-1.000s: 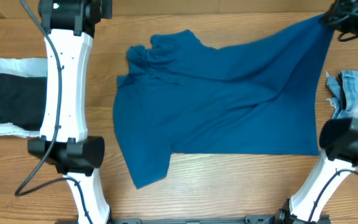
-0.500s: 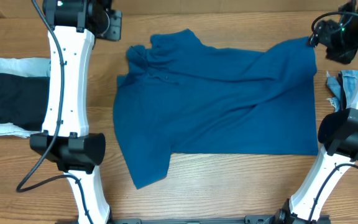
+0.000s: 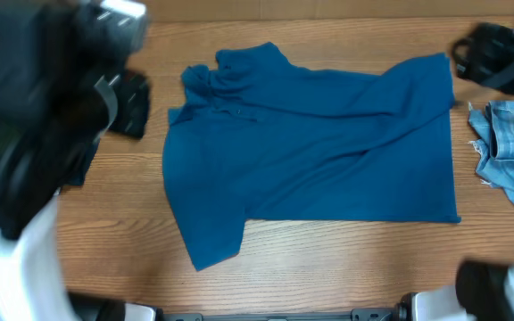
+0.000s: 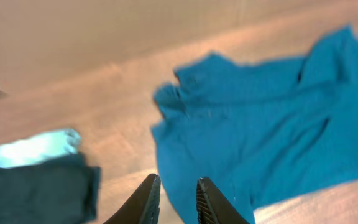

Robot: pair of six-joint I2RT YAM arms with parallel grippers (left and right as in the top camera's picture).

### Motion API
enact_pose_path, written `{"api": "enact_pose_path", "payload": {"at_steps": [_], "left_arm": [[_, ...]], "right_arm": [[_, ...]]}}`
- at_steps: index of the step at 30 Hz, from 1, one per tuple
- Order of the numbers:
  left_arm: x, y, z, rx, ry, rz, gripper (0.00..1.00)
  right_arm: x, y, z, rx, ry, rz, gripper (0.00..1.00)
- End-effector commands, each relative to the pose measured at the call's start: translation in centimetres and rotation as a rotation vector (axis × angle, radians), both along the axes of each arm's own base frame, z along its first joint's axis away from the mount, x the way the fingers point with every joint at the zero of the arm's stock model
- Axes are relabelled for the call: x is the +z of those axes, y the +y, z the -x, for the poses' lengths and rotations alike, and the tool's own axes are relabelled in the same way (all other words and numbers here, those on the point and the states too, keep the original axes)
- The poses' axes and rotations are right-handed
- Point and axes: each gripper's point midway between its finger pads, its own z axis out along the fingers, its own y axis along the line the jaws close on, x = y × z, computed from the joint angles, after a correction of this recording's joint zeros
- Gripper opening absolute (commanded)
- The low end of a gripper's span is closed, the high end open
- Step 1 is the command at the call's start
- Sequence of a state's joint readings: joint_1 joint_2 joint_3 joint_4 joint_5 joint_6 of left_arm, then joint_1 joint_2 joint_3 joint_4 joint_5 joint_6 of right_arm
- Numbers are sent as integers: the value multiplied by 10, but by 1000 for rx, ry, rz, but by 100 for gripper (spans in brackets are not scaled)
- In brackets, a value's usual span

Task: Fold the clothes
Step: 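Release the shirt and move both grippers back to the sides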

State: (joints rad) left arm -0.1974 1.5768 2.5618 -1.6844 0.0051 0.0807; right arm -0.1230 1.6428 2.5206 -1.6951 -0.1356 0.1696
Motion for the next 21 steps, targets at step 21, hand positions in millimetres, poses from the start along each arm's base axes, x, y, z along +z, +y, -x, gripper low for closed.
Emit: {"api": "enact_pose_path", "payload": {"at_steps": [21], "left_arm": [[-110,17,16,128,177,-3,34]], "right_arm": [[-103,-12,64,-201,178,-58,84]]}}
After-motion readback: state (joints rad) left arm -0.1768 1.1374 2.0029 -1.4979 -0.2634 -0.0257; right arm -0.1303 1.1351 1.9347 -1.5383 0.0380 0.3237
